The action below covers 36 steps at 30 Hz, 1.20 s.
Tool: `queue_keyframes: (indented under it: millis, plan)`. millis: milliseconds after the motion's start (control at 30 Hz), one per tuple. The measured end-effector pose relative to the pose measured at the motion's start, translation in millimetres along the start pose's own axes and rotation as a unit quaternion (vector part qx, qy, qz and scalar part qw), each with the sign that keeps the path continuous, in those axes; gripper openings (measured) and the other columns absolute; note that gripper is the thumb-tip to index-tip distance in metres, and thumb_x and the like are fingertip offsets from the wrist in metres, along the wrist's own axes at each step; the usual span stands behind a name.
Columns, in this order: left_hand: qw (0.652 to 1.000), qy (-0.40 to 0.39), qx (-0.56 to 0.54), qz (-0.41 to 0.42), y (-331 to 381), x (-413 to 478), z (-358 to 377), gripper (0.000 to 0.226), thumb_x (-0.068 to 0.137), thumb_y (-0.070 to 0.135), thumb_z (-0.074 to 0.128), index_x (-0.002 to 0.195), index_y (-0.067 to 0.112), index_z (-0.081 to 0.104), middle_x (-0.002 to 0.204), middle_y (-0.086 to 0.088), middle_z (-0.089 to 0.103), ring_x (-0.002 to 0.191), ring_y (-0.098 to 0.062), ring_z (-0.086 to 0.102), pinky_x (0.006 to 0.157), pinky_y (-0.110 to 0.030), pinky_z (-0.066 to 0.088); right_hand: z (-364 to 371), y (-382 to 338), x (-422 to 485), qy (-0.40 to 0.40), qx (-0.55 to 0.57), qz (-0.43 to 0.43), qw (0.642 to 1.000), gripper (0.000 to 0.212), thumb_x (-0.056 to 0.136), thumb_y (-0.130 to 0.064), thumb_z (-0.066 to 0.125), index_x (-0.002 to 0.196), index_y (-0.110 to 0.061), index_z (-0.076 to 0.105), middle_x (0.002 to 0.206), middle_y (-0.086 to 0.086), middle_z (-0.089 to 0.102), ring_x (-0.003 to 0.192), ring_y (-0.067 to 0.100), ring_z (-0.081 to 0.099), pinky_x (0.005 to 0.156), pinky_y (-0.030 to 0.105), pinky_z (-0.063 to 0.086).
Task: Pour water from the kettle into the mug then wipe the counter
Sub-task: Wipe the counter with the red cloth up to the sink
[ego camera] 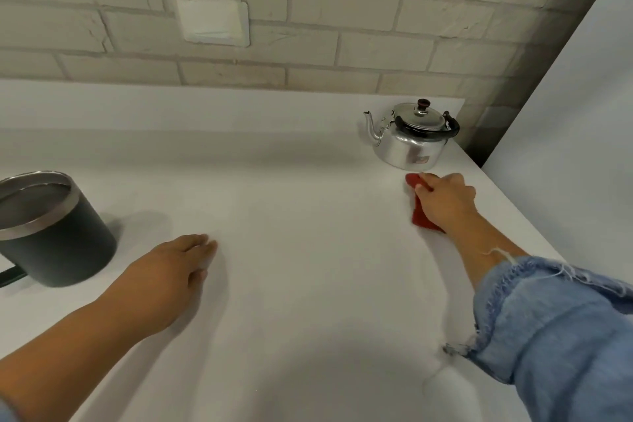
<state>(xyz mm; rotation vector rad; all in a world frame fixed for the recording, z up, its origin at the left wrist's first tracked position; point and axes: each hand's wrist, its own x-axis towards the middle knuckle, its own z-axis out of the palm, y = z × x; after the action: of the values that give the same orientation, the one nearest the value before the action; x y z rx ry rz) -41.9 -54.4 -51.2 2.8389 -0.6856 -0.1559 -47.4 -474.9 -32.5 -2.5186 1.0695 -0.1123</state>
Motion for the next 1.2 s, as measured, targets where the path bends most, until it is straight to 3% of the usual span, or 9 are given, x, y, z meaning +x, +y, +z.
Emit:
queue_keyframes:
  millis: [100, 433, 533, 633, 733, 800, 933, 1067, 1200]
  plan:
    - [1.000, 0.004, -0.003, 0.002, -2, -1, 2, 0.050, 0.095, 0.030, 0.037, 0.144, 0.031, 0.027, 0.153, 0.011, 0.024, 0.139, -0.013, 0.028, 0.111, -0.024, 0.023, 20, 2, -13, 0.014, -0.076, -0.026, 0.997, 0.054, 0.094, -0.043, 0.043, 0.143, -0.027, 0.028, 0.137, 0.011, 0.035, 0.117, 0.032, 0.040, 0.099, 0.047, 0.041]
    - [0.999, 0.007, 0.016, -0.035, -12, 1, 1, 0.053, 0.093, 0.037, 0.040, 0.144, 0.033, 0.024, 0.154, 0.010, 0.023, 0.141, -0.015, 0.022, 0.112, -0.028, 0.025, 73, -103, -39, -0.017, -0.174, -0.223, 0.959, 0.048, 0.098, -0.037, 0.035, 0.144, -0.024, 0.031, 0.138, 0.008, 0.028, 0.113, 0.030, 0.040, 0.089, 0.040, 0.045]
    - [1.000, 0.003, 0.014, -0.025, -15, 1, -3, 0.052, 0.093, 0.041, 0.039, 0.143, 0.037, 0.023, 0.154, 0.013, 0.022, 0.140, -0.013, 0.024, 0.112, -0.027, 0.025, 91, -123, -61, -0.092, -0.055, -0.316, 0.943, 0.038, 0.095, -0.031, 0.046, 0.132, -0.023, 0.043, 0.129, 0.004, 0.044, 0.106, 0.026, 0.053, 0.083, 0.037, 0.051]
    - [1.000, 0.001, 0.009, -0.021, -19, 1, -4, 0.053, 0.092, 0.043, 0.040, 0.142, 0.039, 0.024, 0.153, 0.014, 0.023, 0.139, -0.012, 0.025, 0.111, -0.026, 0.026, 88, -127, -50, -0.128, 0.106, -0.344, 0.924, 0.031, 0.094, -0.021, 0.051, 0.125, -0.023, 0.053, 0.115, -0.007, 0.047, 0.094, 0.013, 0.058, 0.068, 0.015, 0.051]
    - [1.000, 0.003, 0.000, -0.018, -20, 2, -3, 0.053, 0.092, 0.044, 0.040, 0.142, 0.041, 0.024, 0.153, 0.015, 0.022, 0.138, -0.012, 0.024, 0.111, -0.025, 0.025, 69, -123, -6, -0.041, 0.147, -0.284, 0.947, 0.033, 0.090, -0.025, 0.051, 0.122, -0.032, 0.051, 0.121, 0.000, 0.050, 0.102, 0.021, 0.058, 0.082, 0.035, 0.055]
    - [1.000, 0.006, -0.001, -0.017, -21, 2, -4, 0.053, 0.092, 0.045, 0.039, 0.142, 0.042, 0.023, 0.153, 0.016, 0.021, 0.138, -0.011, 0.024, 0.111, -0.025, 0.025, 66, -117, 21, -0.033, 0.084, -0.234, 0.968, 0.033, 0.086, -0.029, 0.050, 0.119, -0.035, 0.047, 0.124, 0.006, 0.051, 0.105, 0.029, 0.058, 0.084, 0.041, 0.053]
    - [1.000, 0.009, -0.010, -0.016, -22, 1, -5, 0.054, 0.087, 0.053, 0.031, 0.140, 0.046, 0.024, 0.152, 0.019, 0.023, 0.136, -0.009, 0.026, 0.109, -0.023, 0.028, 80, -117, 35, 0.003, -0.182, -0.218, 0.959, 0.048, 0.097, -0.036, 0.035, 0.144, -0.032, 0.030, 0.142, 0.007, 0.027, 0.120, 0.030, 0.034, 0.096, 0.043, 0.041]
    - [0.999, 0.017, -0.026, -0.024, -23, 1, -4, 0.053, 0.088, 0.055, 0.033, 0.140, 0.048, 0.024, 0.151, 0.022, 0.021, 0.136, -0.007, 0.024, 0.109, -0.024, 0.028, 97, -154, 26, -0.001, -0.191, -0.249, 0.950, 0.049, 0.098, -0.037, 0.030, 0.147, -0.035, 0.022, 0.147, 0.005, 0.023, 0.122, 0.031, 0.031, 0.095, 0.044, 0.037]
    - [0.999, 0.020, -0.024, -0.027, -23, -2, -2, 0.061, 0.078, 0.061, 0.021, 0.138, 0.049, 0.027, 0.150, 0.020, 0.026, 0.135, -0.008, 0.028, 0.107, -0.024, 0.031, 118, -180, -19, -0.015, -0.158, -0.424, 0.892, 0.048, 0.098, -0.035, 0.034, 0.145, -0.035, 0.029, 0.149, 0.004, 0.026, 0.122, 0.033, 0.033, 0.094, 0.044, 0.038]
